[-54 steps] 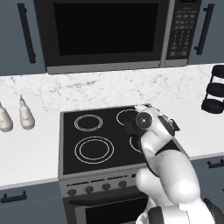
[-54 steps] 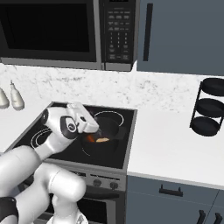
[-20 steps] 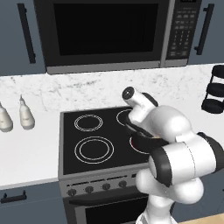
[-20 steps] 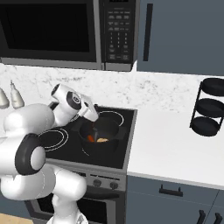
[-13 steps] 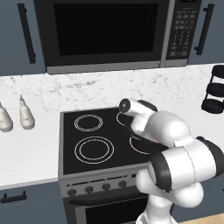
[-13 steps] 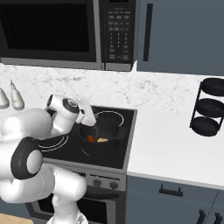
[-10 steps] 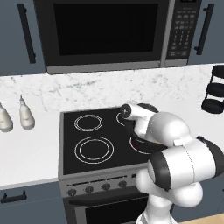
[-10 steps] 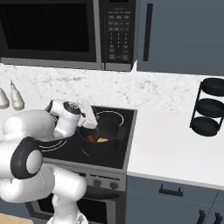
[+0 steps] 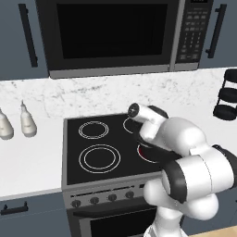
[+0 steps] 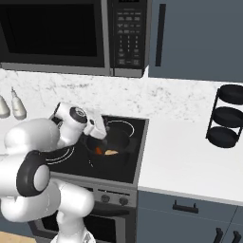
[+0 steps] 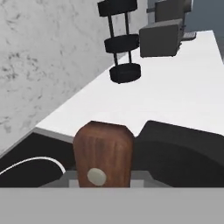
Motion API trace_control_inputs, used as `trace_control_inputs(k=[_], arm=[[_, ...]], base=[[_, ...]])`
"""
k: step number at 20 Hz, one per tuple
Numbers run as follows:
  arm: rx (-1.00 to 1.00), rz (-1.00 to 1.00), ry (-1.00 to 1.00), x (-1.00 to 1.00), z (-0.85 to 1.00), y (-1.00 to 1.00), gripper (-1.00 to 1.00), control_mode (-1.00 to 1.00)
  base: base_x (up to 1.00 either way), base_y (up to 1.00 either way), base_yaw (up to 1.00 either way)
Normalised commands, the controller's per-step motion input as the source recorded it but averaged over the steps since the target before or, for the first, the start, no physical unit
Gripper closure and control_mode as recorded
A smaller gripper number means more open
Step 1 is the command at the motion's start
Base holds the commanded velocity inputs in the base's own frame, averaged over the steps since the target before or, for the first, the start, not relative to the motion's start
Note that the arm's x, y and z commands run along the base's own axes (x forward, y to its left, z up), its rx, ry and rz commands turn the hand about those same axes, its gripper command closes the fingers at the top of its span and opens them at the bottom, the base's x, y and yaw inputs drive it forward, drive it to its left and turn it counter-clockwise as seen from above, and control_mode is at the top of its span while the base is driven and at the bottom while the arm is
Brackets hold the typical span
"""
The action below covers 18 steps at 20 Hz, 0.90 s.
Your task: Put the squash and carrot in the pot. Retrieve the spatula and lightly stir the vegetables in the pot.
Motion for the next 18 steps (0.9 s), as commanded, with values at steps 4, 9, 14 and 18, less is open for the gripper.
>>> trace_control_inputs(k=[4, 9, 14, 18], arm=[[0.05, -0.06, 0.15, -0.17, 0.69, 0.00, 1.00, -1.00], [-0.03, -0.03, 0.09, 0.16, 0.07, 0.00, 1.00, -1.00], [-0.12, 0.00, 0.00, 0.47, -0.34, 0.00, 1.00, -1.00], [-0.12, 0.00, 0.00, 0.28, -0.36, 0.00, 1.00, -1.00]], base=[[0.00, 0.00, 0.00], [0.00, 0.00, 0.00], [0.00, 0.00, 0.00], [0.00, 0.00, 0.00]])
